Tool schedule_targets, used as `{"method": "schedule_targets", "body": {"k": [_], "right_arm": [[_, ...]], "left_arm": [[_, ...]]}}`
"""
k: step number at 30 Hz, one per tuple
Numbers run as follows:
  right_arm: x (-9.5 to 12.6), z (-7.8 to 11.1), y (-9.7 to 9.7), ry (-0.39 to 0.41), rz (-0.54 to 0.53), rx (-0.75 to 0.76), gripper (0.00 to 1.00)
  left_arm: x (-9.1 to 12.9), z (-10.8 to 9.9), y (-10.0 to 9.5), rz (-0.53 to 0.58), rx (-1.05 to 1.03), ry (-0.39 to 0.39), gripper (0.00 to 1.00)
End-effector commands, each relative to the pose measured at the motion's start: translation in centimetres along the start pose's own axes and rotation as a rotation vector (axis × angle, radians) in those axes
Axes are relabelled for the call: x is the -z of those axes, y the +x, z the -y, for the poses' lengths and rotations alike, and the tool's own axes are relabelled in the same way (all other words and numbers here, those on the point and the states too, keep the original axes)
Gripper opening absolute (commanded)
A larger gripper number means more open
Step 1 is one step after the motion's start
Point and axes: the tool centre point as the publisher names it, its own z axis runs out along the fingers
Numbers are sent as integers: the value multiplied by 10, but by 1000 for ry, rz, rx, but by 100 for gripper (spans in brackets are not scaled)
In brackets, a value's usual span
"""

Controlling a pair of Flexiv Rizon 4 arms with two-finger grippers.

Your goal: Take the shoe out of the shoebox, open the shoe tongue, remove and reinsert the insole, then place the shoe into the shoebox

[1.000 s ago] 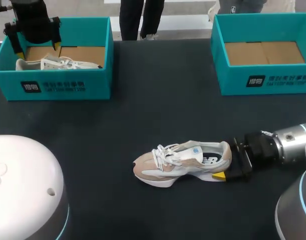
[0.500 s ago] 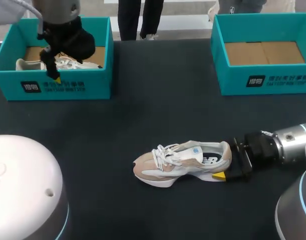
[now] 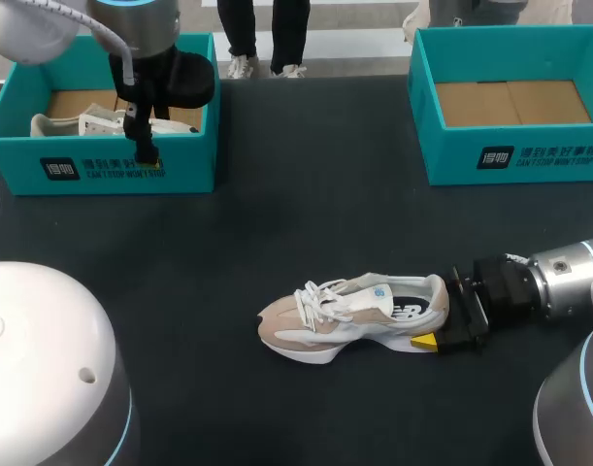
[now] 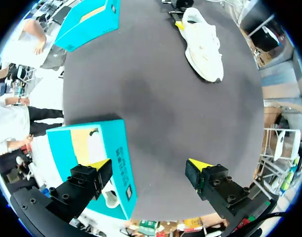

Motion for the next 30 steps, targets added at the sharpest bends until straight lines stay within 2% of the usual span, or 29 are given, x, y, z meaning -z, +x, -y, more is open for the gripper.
{"method": "schedule_targets", "body": {"k": [1, 5, 7, 11, 14, 15, 17, 18, 21, 30], "right_arm": [[-5, 3, 1, 2, 2, 0, 0], [-5, 3, 1, 2, 2, 0, 0], [-5, 3, 1, 2, 2, 0, 0], [-5, 3, 1, 2, 2, 0, 0], [-5, 3, 1, 2, 2, 0, 0], [-5, 3, 1, 2, 2, 0, 0], [-5, 3, 1, 2, 2, 0, 0], [-5, 3, 1, 2, 2, 0, 0], [-5, 3, 1, 2, 2, 0, 0], [-5, 3, 1, 2, 2, 0, 0]], "left_arm": [[1, 3, 6, 54, 64, 9, 100], [9, 32, 15, 91, 293, -22, 100], [13, 45, 22, 83, 380, -70, 100], [19, 62, 34, 87, 607, -48, 100], [18, 77, 41, 34, 733, -89, 100], [18, 81, 43, 36, 747, -67, 100], [17, 88, 49, 12, 855, -82, 100], [17, 91, 51, 23, 867, -51, 100], [11, 104, 55, -48, 939, -94, 100], [11, 104, 55, -48, 939, -94, 100]]}}
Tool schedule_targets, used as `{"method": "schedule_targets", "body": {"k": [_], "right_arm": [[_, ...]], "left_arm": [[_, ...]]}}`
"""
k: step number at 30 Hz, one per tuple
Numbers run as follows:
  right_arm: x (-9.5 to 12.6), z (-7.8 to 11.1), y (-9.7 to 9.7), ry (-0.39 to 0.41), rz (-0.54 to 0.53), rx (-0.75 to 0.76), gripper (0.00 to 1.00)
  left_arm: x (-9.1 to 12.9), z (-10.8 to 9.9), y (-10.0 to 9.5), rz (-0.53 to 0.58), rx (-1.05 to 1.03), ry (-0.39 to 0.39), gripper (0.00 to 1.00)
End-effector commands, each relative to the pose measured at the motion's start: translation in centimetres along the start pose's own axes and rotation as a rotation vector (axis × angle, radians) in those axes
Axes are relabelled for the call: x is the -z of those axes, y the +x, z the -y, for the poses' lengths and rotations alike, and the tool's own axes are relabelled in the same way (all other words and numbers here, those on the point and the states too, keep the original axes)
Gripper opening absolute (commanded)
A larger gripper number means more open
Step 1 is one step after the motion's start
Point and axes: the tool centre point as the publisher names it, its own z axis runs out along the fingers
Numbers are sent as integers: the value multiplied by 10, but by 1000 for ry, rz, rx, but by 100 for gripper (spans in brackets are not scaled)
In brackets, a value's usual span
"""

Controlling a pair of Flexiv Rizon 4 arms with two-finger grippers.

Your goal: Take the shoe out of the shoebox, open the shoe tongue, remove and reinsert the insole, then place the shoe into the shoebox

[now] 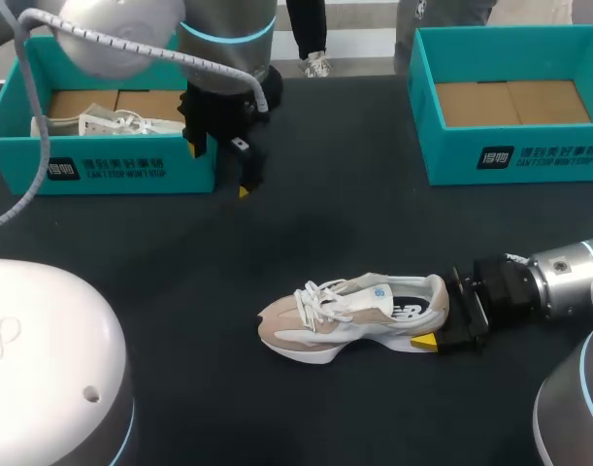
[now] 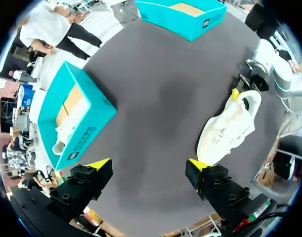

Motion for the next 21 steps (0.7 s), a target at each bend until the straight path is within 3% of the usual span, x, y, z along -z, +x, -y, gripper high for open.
{"method": "schedule_targets", "body": {"k": [1, 7, 8, 15, 18, 21], "right_arm": [[-5, 3, 1, 2, 2, 0, 0], [-5, 3, 1, 2, 2, 0, 0], [-5, 3, 1, 2, 2, 0, 0], [-5, 3, 1, 2, 2, 0, 0], [-5, 3, 1, 2, 2, 0, 0], [-5, 3, 1, 2, 2, 0, 0]], "left_arm": [[-1, 7, -1, -12, 41, -59, 100], [-1, 7, -1, -12, 41, -59, 100], [-1, 11, 5, -7, 19, -31, 100], [-9, 28, 57, 32, 113, -29, 100], [-13, 35, 77, 28, 149, -80, 100], [-11, 37, 92, 19, 218, -59, 100]]}}
